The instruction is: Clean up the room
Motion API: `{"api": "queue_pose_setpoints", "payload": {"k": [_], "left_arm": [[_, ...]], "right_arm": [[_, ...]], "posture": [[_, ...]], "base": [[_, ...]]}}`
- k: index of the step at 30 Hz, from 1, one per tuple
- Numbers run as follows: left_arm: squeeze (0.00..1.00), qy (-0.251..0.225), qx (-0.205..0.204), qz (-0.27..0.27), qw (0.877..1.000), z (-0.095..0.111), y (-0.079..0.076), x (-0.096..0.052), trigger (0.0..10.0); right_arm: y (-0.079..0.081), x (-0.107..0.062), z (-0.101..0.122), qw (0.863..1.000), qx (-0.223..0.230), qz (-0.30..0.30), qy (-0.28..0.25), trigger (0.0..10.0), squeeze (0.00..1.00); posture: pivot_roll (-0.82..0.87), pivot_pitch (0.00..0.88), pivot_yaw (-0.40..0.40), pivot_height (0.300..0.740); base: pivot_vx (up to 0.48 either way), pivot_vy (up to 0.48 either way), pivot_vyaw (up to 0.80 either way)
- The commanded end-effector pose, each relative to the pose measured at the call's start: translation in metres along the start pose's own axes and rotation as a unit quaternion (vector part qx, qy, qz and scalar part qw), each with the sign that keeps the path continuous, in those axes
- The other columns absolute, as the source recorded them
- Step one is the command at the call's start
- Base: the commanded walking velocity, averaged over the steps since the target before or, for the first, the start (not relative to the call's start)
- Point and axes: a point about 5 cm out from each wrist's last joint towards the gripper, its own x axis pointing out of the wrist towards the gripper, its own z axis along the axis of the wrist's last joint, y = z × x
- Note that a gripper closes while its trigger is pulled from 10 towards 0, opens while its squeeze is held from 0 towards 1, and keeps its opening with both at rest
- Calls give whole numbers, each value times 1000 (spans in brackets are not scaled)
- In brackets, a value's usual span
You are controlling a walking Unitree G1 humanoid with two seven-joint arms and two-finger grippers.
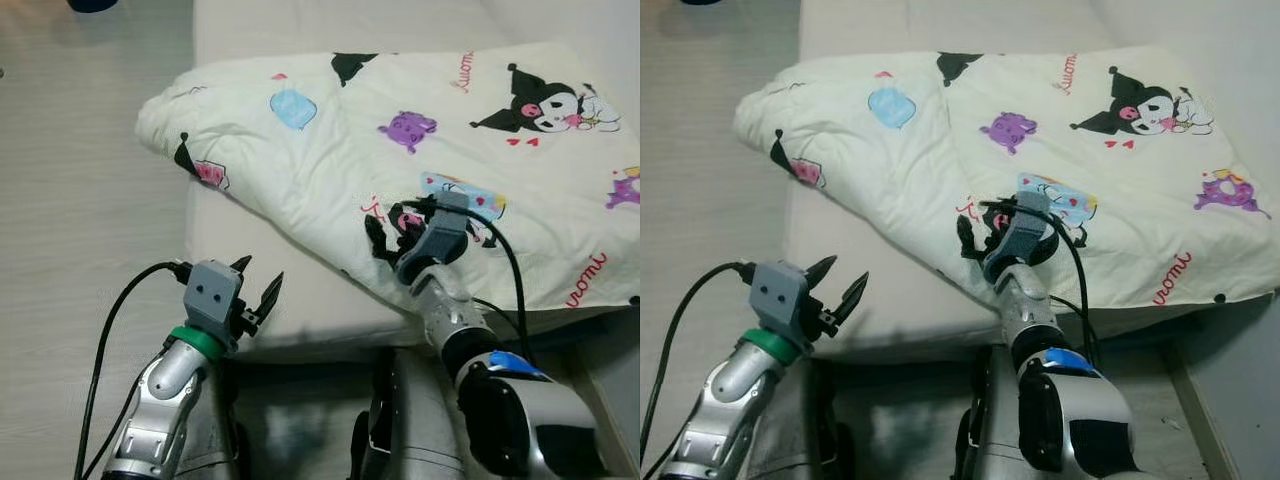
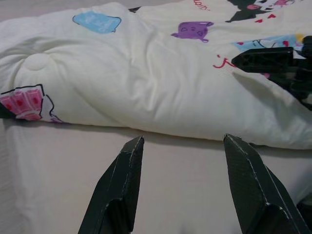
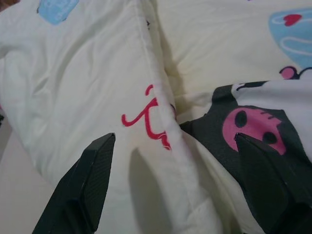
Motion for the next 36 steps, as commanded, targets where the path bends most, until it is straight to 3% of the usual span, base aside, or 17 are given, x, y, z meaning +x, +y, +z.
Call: {"api": "queue_pose_setpoints", "payload": {"k": [1,6,13,24,26,32,36], "left_arm": [[0,16,-7,-6,1000,-4,-3,-3,10000],[0,18,-8,-12,1000,-2,-4,-3,10000],[0,8,-25,-43,999,11,-9,5,10000],[0,9,-40,-39,998,15,-7,7,10000],[0,10,-40,-39,998,15,-6,8,10000],[0,9,-48,-37,998,18,-4,9,10000],[0,8,-50,-35,998,19,-3,10,10000]], "right_arm": [[-9,-3,-5,999,26,-23,13,10000,0],[-15,-5,-9,999,31,-35,28,10000,0],[-18,-10,-24,993,82,-37,78,10000,0],[-23,-11,-25,983,153,-59,78,10000,0],[-21,-12,-29,979,179,-50,89,10000,0],[-13,-11,-31,981,161,-10,108,10000,0],[2,-6,-27,981,152,56,108,10000,0]], "posture": [[171,309,-8,564],[181,301,2,564],[184,281,-3,564],[173,317,2,564],[172,307,1,564],[166,305,3,564],[154,305,0,564]], "base": [[0,0,0],[0,0,0],[0,0,0],[0,0,0],[0,0,0],[0,0,0],[0,0,0]]}}
